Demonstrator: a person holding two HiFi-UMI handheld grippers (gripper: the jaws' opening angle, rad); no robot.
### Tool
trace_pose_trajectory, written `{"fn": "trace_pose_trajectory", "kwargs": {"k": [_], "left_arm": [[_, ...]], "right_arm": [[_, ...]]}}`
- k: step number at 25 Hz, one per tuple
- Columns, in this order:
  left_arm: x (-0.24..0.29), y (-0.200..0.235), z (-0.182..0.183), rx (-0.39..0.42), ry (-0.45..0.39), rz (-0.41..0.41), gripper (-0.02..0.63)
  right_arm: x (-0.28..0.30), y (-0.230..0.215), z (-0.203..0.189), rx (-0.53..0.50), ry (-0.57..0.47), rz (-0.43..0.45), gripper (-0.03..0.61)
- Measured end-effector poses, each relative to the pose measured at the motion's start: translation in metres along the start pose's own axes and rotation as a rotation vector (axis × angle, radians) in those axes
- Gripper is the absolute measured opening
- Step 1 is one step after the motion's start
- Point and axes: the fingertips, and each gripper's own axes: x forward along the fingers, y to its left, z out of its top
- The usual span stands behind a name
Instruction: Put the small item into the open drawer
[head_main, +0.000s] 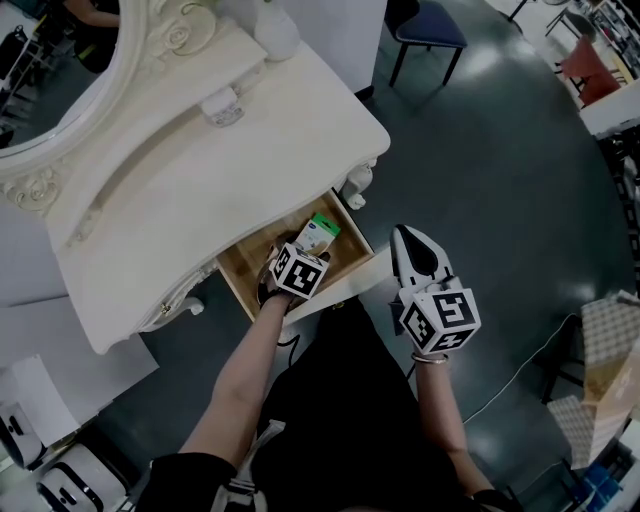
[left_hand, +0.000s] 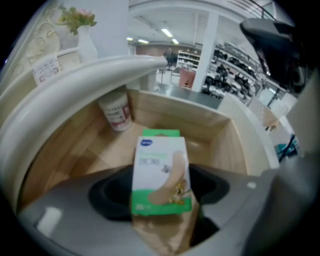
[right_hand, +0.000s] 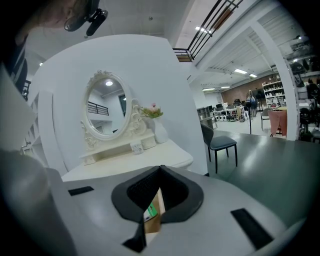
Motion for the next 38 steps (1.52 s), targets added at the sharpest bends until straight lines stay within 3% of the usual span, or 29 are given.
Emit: {"fn": "trace_pose_trajectory", "kwargs": {"k": [19,22,27,38], "left_arm": [[0.014,0.001,-0.007,0.001,0.084,-0.018,0.356],[0.012,0.001,-0.007,-0.016,0.079,-0.035,0.379],[-0.002,0.007,0.008,-0.046,0.015,-0.011,0.386],[-0.078,0.012,0.061,-0.113,-0.261,0.064,0.297]], "right_arm": [[0.002,-0.003,0.003,0.011,-0.009,0.018,-0.003],[0.002,0.0,0.002,0.018,-0.008,0.027,-0.003],[0.001,0.001,0.005,0.012,-0.016,0.034,-0.003],[0.002,0.026,0.016,-0.02,-0.056,0.078,-0.003]]}}
